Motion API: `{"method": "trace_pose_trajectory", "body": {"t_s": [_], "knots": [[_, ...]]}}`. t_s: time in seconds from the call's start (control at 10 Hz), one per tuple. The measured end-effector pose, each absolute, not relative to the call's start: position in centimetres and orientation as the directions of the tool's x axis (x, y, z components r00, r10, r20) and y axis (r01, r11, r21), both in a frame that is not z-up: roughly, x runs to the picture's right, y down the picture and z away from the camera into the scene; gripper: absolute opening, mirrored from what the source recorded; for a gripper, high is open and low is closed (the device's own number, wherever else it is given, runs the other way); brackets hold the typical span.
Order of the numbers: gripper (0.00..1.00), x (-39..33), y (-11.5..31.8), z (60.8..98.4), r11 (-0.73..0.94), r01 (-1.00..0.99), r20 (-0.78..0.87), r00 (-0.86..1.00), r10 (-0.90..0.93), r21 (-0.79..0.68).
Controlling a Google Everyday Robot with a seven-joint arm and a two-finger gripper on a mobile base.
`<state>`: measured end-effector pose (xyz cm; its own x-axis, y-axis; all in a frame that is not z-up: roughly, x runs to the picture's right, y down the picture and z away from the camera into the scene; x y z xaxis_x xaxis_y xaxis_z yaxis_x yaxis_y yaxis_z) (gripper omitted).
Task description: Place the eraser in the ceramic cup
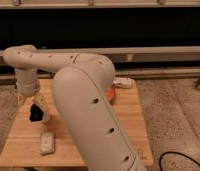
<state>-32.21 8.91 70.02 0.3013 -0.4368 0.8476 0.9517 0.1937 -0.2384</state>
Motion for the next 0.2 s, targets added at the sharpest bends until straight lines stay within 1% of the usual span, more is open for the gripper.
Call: {"method": "trace_pose_trajectory", "body": {"t_s": [0.2], "knots": [[0.80, -32.17, 9.10, 69.90, 0.191, 0.953, 0.848, 0.298, -0.439, -0.236]]}}
